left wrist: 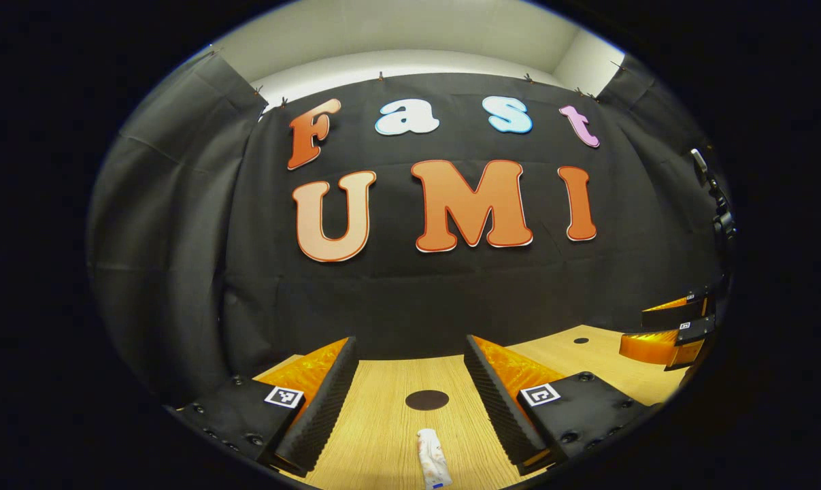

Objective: Put the toothbrush and toothpaste on the desktop into the cup, then pick up the cup and place it on the coaster on the desktop.

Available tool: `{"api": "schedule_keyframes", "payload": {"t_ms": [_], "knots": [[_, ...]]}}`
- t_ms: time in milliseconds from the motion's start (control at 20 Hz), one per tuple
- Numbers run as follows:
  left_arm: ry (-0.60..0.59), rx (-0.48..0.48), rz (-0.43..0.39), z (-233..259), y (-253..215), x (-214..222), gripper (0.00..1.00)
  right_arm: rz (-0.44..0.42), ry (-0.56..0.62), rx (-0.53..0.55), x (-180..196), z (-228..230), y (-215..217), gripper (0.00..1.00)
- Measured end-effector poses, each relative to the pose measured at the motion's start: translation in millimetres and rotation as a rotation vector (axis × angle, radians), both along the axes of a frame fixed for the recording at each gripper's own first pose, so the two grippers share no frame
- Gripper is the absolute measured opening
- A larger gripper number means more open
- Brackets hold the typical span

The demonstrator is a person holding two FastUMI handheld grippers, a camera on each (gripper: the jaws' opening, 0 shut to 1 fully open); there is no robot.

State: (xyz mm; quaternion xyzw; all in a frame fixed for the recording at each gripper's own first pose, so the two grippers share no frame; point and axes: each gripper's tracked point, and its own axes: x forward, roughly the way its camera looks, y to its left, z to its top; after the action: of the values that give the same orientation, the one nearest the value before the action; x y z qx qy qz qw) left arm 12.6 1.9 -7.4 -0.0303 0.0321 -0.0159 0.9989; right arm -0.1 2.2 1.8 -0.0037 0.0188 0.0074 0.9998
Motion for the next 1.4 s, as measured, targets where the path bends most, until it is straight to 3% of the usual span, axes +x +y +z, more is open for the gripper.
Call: {"api": "schedule_keyframes", "payload": {"t_ms": [650,850,1400], "knots": [[0.234,-0.028,-0.084,-53.3,-1.5,13.7,1.00,0.095,0.168,-0.017,14.7,-36.4,26.4,0.97],[0.337,-0.036,-0.132,-84.1,-7.9,18.5,1.00,0.139,0.296,0.007,18.1,-62.5,35.7,0.96],[0.660,-0.011,-0.202,-152.3,-13.6,24.9,1.00,0.132,0.592,0.120,35.0,-89.9,30.4,0.91]]}}
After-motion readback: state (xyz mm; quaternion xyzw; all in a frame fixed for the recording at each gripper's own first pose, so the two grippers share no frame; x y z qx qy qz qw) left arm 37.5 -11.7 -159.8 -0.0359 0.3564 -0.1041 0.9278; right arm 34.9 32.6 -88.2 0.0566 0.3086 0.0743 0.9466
